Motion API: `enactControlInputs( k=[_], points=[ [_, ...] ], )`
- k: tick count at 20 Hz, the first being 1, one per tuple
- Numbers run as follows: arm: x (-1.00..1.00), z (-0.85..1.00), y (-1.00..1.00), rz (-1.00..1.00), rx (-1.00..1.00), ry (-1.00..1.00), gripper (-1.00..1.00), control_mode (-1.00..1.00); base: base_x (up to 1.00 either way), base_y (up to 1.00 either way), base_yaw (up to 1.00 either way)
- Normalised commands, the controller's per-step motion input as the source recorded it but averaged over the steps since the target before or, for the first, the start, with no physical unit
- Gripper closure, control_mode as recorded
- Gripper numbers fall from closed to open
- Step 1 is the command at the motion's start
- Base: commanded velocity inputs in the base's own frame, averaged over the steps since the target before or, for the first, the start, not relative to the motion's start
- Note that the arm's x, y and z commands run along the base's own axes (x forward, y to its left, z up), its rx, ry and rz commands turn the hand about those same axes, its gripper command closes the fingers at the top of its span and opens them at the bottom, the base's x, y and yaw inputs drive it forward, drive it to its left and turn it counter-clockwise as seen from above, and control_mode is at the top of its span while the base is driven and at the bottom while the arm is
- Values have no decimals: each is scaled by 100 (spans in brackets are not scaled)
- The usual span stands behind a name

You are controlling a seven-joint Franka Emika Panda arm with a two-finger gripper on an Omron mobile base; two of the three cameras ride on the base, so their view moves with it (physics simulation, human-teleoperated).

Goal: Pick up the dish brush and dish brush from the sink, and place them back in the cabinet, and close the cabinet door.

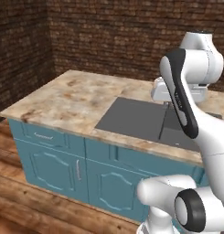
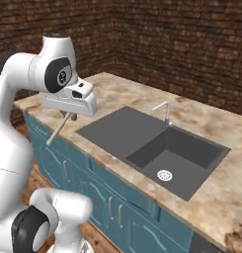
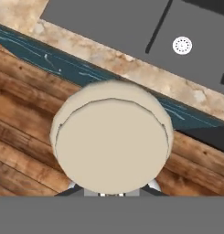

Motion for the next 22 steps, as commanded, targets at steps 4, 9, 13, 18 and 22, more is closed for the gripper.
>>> enactControlInputs(
  k=[4, 9, 13, 18, 22],
  points=[
    [0, 0, 0, 0, 0, 0, 100, 100, 0, 0, 55],
    [0, 0, 0, 0, 0, 0, 100, 100, -3, 0, 52],
    [0, 0, 0, 0, 0, 0, 100, 100, -5, 5, 53],
    [0, 0, 0, 0, 0, 0, 100, 100, -6, 5, 51],
    [0, 0, 0, 0, 0, 0, 100, 100, -18, 0, 47]
  ],
)
